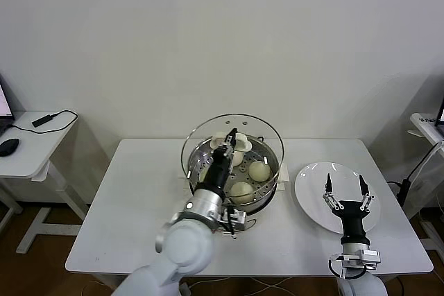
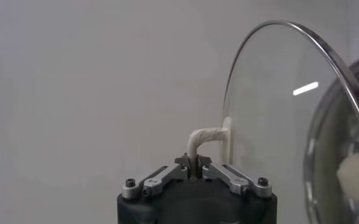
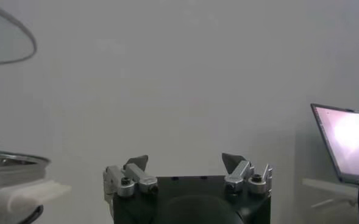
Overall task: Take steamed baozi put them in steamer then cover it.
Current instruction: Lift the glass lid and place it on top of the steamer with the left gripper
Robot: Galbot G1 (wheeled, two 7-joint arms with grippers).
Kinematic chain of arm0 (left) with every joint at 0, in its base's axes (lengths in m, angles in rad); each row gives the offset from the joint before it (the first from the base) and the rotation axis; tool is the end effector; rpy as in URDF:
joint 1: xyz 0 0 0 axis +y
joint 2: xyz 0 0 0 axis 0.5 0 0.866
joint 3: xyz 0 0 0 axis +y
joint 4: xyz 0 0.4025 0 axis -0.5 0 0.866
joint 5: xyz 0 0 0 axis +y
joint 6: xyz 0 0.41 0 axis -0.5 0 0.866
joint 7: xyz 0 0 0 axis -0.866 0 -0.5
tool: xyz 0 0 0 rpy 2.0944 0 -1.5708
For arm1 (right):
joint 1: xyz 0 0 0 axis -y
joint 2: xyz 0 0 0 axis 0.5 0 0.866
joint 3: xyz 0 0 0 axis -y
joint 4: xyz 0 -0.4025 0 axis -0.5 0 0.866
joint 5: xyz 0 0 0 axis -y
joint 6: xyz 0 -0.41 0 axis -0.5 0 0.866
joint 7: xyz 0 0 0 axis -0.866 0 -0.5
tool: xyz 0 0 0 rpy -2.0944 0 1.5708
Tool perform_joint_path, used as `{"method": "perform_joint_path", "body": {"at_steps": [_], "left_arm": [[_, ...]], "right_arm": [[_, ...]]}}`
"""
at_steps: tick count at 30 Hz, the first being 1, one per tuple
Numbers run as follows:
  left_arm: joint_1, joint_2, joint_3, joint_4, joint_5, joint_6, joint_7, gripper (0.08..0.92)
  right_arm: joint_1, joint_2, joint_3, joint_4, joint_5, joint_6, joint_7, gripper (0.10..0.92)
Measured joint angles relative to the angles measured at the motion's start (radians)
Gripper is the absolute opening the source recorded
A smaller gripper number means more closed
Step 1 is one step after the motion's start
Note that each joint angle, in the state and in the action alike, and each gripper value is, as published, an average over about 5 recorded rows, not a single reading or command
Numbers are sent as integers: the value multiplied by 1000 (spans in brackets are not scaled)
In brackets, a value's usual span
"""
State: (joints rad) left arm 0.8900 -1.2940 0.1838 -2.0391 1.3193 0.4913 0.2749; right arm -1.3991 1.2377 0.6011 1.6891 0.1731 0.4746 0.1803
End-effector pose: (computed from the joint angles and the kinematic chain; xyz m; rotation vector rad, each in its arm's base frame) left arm 0.3176 -0.1693 -0.2272 0.2474 2.1262 1.8725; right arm 0.2692 -0.1456 -0.4444 0.2226 2.8549 -0.2097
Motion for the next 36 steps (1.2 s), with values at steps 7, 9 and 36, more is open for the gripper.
{"method": "perform_joint_path", "body": {"at_steps": [7,9,36], "left_arm": [[-4,-56,30,63,80,4,32,185],[-5,-69,33,79,104,4,39,185],[6,-193,-16,255,268,-23,60,185]], "right_arm": [[-1,-4,6,1,3,0,0,823],[0,-4,6,1,4,0,0,823],[4,-1,6,-1,8,0,-2,823]]}}
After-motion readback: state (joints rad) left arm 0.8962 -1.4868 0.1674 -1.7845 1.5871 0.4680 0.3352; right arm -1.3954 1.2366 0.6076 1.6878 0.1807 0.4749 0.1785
